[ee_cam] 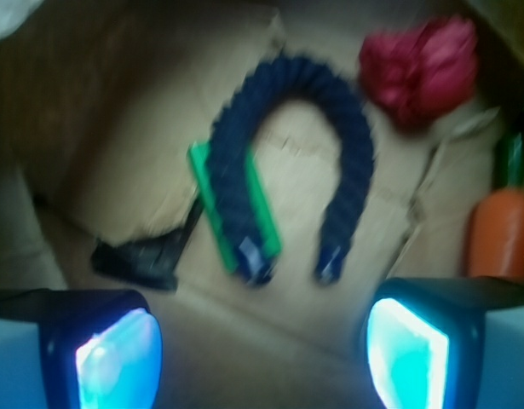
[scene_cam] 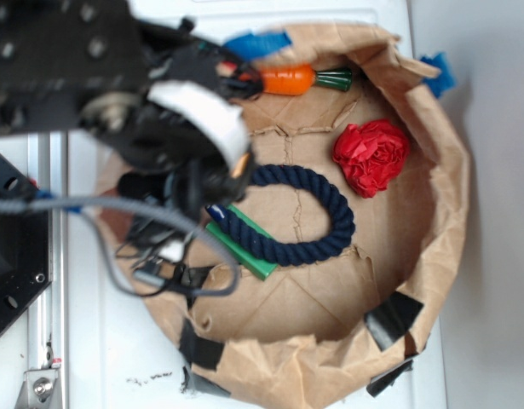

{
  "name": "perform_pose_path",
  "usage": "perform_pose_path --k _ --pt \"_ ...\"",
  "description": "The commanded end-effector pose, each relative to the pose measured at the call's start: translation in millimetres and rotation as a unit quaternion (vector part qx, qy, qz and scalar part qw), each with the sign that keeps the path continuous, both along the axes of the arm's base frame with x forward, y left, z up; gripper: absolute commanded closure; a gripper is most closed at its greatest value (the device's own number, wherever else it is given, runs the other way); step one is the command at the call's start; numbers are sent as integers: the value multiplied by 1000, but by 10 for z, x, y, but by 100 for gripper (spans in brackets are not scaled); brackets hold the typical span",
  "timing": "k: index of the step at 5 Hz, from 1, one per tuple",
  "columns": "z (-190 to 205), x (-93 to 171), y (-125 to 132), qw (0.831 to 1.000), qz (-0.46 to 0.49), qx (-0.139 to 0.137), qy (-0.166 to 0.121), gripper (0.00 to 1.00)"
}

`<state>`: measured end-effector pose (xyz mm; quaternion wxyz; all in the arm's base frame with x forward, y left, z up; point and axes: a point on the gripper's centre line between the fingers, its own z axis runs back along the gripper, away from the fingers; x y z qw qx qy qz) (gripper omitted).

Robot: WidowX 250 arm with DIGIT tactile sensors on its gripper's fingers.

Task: Grab the carrot.

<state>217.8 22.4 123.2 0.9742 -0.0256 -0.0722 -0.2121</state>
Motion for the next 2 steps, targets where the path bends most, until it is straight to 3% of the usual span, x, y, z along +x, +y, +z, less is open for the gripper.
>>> perform_pose_path --k 1,2 --pt "226 362 149 999 5 5 -40 0" --pt "27 532 150 999 -10 17 -36 0"
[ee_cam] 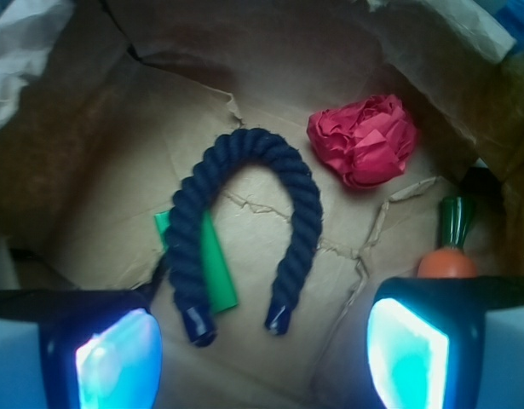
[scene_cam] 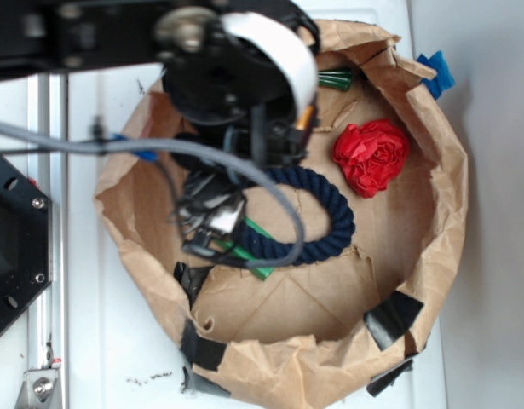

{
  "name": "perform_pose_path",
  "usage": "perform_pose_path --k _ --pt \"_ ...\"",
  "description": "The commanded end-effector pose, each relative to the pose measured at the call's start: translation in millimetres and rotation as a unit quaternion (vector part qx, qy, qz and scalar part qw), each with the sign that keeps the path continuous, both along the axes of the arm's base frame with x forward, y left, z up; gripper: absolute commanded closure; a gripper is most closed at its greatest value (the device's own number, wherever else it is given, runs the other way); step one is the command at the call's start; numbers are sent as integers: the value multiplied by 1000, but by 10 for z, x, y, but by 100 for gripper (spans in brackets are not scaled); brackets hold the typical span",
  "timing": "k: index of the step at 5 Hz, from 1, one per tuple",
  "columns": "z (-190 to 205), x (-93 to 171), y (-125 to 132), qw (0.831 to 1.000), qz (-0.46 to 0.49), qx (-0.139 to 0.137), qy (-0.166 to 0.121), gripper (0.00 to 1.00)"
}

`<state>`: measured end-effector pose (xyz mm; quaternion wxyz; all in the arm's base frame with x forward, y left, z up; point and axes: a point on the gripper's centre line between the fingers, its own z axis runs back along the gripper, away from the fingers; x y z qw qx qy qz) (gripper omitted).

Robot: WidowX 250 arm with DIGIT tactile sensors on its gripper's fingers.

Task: Grab the carrot.

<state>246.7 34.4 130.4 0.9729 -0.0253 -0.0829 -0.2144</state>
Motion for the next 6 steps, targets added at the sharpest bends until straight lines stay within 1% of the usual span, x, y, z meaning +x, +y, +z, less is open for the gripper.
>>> perform_pose_path --k 1,2,3,4,5,6 --pt "-204 367 35 999 -13 22 -22 0" --pt "-271 491 143 1000 -5 23 -19 0" --pt "-288 549 233 999 -1 26 -21 0" --pt "-274 482 287 999 4 35 -26 0" --pt "-257 383 420 998 22 47 -22 0" --pt "-316 259 456 997 31 75 -6 0"
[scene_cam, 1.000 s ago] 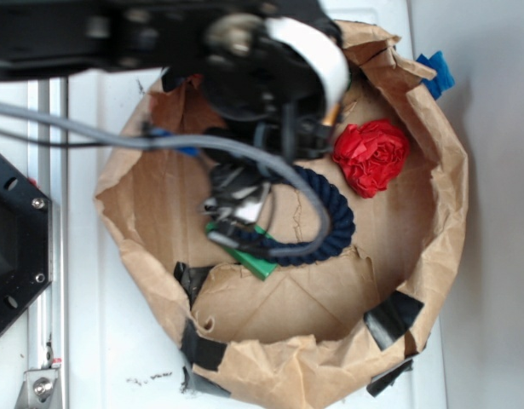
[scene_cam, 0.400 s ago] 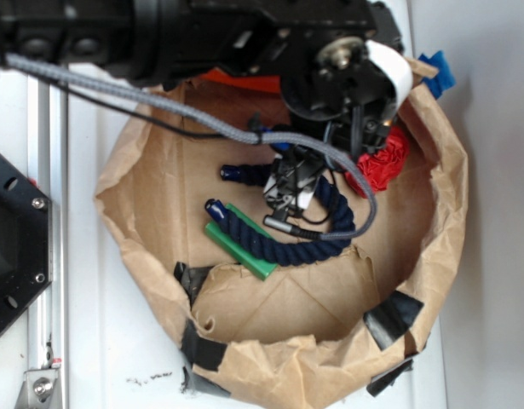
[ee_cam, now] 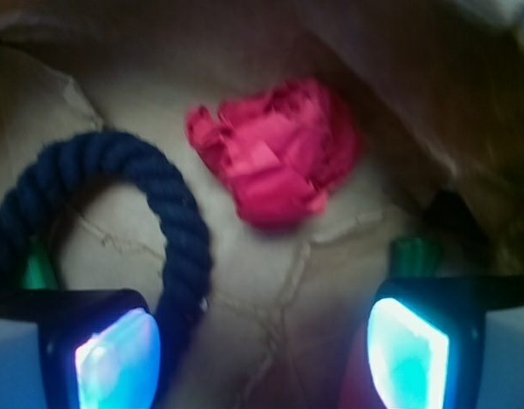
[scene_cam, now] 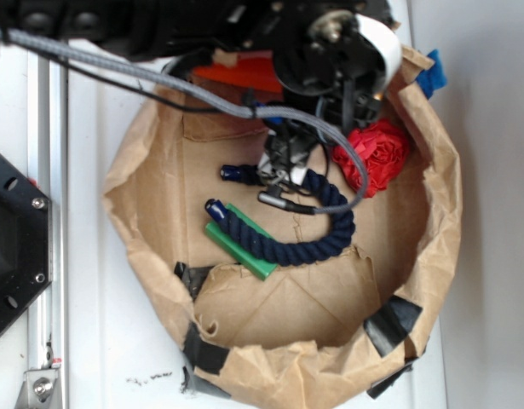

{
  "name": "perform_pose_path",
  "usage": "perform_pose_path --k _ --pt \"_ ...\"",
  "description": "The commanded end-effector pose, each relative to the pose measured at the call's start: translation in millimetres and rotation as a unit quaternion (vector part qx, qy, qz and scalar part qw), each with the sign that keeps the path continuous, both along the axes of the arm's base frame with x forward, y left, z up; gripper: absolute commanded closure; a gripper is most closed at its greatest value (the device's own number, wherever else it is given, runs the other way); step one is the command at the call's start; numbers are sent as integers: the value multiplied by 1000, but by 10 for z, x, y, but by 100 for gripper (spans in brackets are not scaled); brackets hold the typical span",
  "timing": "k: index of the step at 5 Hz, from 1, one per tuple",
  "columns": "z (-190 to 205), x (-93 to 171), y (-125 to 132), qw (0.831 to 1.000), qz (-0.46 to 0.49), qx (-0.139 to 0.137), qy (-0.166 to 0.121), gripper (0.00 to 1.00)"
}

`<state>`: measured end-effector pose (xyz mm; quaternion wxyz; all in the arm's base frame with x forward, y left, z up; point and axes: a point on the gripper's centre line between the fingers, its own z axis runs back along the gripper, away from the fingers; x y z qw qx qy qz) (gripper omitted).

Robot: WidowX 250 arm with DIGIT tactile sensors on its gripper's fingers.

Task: Grab the carrot.

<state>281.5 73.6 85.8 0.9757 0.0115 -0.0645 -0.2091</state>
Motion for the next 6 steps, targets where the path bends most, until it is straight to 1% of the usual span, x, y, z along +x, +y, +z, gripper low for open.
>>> perform_pose_path --k 1,2,3,4,5,6 --pt "74 -153 110 998 34 49 -6 0" --pt "40 -283 72 998 39 47 -3 0" --pt "9 -333 53 998 35 52 -6 0" --pt "23 -326 93 998 36 56 -7 0" --pt "-14 -310 155 997 40 60 -2 0" --pt "-54 -244 207 997 41 58 -2 0"
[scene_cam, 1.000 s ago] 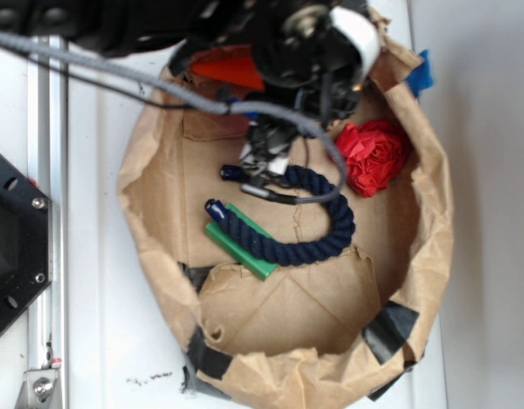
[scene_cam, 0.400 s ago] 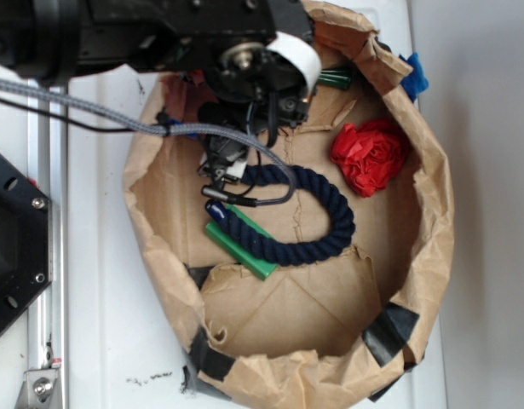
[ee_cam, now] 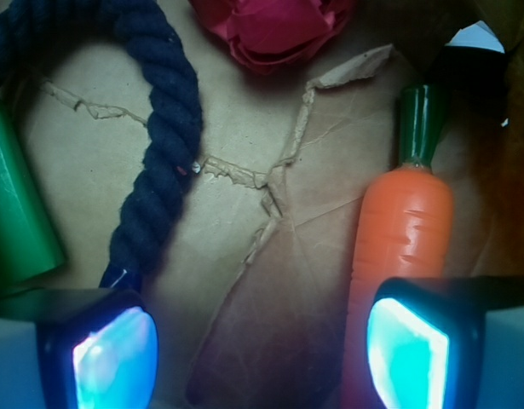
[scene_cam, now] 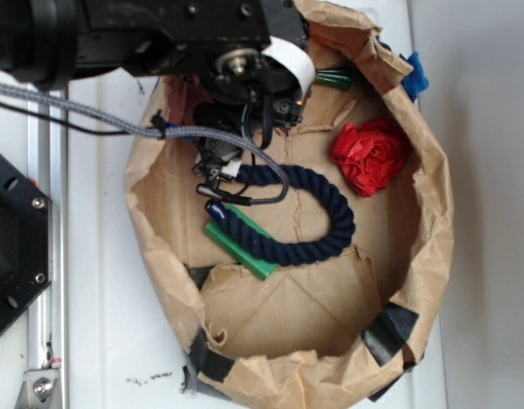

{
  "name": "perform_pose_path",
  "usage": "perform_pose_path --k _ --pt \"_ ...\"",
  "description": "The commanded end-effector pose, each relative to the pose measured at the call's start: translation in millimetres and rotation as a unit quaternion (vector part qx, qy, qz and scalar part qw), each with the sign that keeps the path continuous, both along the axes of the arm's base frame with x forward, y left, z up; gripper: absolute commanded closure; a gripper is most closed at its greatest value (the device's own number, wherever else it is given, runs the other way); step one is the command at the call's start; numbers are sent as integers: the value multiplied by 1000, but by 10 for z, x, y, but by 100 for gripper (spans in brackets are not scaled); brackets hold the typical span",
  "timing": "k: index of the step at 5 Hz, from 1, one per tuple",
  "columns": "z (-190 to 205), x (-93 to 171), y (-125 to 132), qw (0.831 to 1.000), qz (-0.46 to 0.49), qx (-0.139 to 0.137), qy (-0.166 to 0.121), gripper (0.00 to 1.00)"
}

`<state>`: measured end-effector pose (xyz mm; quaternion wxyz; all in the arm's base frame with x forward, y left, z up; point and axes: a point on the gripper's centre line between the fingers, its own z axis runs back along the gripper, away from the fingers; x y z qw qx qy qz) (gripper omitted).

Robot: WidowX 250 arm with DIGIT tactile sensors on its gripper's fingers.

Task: Grab the carrot.

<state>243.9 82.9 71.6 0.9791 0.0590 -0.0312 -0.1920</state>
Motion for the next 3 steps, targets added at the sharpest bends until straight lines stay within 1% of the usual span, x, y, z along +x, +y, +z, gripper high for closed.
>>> perform_pose_path --k 1,2,3 --pt "66 247 142 999 17 0 -31 0" --pt "12 429 196 999 16 -3 -32 0" --pt "39 492 198 999 12 -2 -34 0"
